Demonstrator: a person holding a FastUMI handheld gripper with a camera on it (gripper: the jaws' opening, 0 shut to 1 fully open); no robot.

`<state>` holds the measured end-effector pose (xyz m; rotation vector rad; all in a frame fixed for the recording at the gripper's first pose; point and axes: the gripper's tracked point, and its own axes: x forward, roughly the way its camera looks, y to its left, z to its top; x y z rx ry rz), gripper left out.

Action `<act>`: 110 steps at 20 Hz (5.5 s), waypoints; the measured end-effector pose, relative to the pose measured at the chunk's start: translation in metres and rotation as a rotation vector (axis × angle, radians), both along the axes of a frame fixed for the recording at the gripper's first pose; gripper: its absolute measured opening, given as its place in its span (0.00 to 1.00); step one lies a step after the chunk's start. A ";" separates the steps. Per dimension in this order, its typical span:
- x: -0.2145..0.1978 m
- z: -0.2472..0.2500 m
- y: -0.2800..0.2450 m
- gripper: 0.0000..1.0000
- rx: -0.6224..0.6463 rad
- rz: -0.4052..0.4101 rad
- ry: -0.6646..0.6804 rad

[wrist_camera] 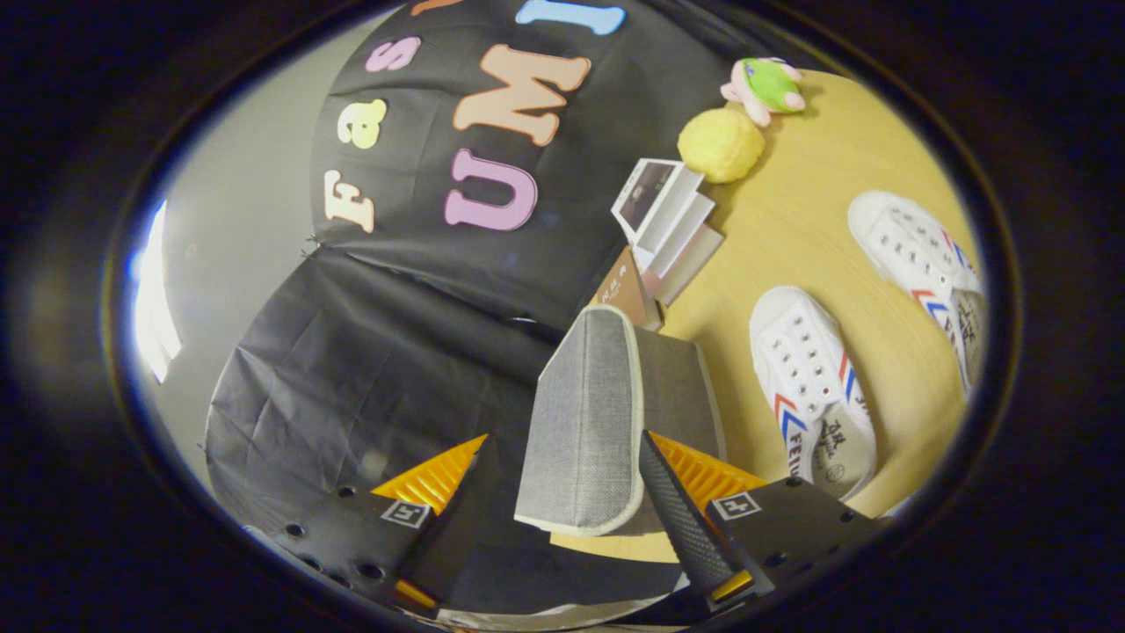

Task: Open the storage box then place both shoes into the box .Put the left shoe in first, then the right shoe, with the right side of both shoes facing outward in a uniform manner.

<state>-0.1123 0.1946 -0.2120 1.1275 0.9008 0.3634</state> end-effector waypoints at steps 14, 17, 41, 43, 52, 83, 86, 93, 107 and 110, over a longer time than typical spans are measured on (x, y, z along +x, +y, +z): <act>-0.025 -0.045 0.037 0.83 0.164 0.037 0.183; -0.033 -0.047 0.043 0.71 0.171 0.074 0.207; 0.006 0.046 0.069 0.05 0.146 0.166 0.026; 0.010 0.059 0.080 0.05 0.152 0.184 0.000; 0.017 0.108 0.143 0.08 0.203 0.240 -0.081; 0.031 0.105 0.185 0.99 -0.173 0.306 -0.344; 0.037 0.100 0.154 0.99 -0.230 0.279 -0.351; 0.047 0.087 0.074 0.99 -0.345 0.207 -0.347; 0.055 0.013 -0.064 1.00 -0.611 0.164 -0.260; 0.050 -0.013 -0.083 1.00 -0.681 0.197 -0.237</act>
